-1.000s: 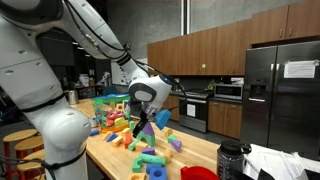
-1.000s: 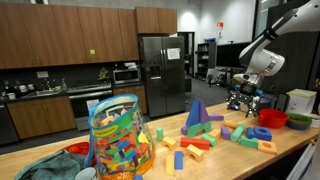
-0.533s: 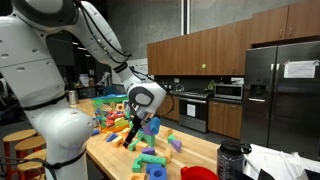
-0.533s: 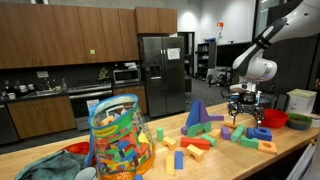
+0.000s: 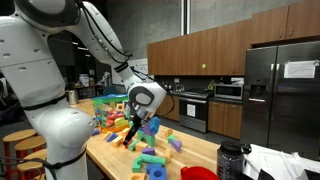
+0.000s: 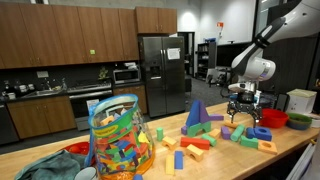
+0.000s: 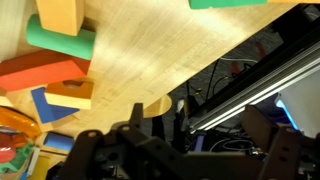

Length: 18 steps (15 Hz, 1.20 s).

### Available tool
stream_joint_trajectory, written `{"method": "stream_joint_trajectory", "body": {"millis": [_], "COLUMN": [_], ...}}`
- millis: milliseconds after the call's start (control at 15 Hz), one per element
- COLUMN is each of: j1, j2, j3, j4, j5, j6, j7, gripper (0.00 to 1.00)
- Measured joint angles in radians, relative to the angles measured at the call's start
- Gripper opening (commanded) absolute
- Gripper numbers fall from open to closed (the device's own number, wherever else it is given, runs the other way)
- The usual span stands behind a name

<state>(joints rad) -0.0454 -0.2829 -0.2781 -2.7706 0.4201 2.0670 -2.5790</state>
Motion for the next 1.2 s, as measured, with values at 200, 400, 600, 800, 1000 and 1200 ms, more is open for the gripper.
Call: {"method": "stream_joint_trajectory", "body": {"millis": [200,400,600,800,1000,1200], "j1": [-0.024,-0.032,-0.033,-0.033,-0.033,-0.033], "j2": [0.002,0.003,0.005,0.006,0.006,0.011], "j3": [-0.002,-0.002,-0.002,0.0,0.011,0.04], "j4": [0.014,0.017,0.014,0.01,0.003,-0.005], "j5": [0.072,0.134,0.217,0.271,0.276,0.255], "j6": [0.002,0.033,0.118,0.192,0.262,0.346], "j7": [0.013,0.014,0.014,0.014,0.014,0.015], "gripper": [1.0,1.0,1.0,1.0,1.0,1.0]}}
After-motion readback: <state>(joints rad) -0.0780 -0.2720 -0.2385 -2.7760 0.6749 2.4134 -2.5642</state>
